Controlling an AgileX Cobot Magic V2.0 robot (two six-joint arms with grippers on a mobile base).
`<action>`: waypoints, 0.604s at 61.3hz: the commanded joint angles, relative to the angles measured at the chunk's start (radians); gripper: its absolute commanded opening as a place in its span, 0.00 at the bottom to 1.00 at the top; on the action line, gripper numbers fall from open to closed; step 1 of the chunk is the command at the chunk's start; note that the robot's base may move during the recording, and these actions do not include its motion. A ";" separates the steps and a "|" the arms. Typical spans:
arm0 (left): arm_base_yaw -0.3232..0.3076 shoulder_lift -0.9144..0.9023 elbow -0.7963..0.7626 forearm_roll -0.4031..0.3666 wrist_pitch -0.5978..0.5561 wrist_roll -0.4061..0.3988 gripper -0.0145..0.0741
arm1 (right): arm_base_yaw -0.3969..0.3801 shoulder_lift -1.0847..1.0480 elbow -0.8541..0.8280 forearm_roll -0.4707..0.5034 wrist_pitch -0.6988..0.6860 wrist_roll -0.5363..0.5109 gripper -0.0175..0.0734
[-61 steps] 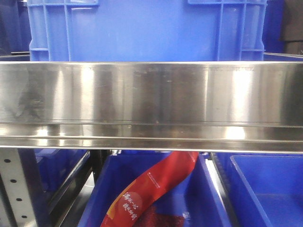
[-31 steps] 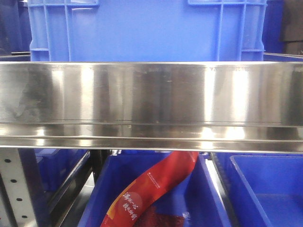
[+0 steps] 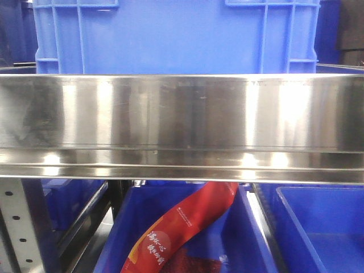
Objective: Grab block from conveyor and place in blue bin
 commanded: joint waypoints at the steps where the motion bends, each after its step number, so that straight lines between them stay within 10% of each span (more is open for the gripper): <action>1: 0.001 -0.007 0.001 -0.007 -0.024 -0.001 0.04 | -0.003 -0.004 0.003 0.000 -0.011 -0.007 0.01; 18: 0.001 -0.007 0.001 -0.007 -0.024 -0.001 0.04 | -0.018 -0.019 0.055 0.000 -0.054 -0.007 0.01; 37: 0.001 -0.007 0.001 -0.007 -0.024 -0.001 0.04 | -0.276 -0.219 0.400 -0.002 -0.260 -0.007 0.01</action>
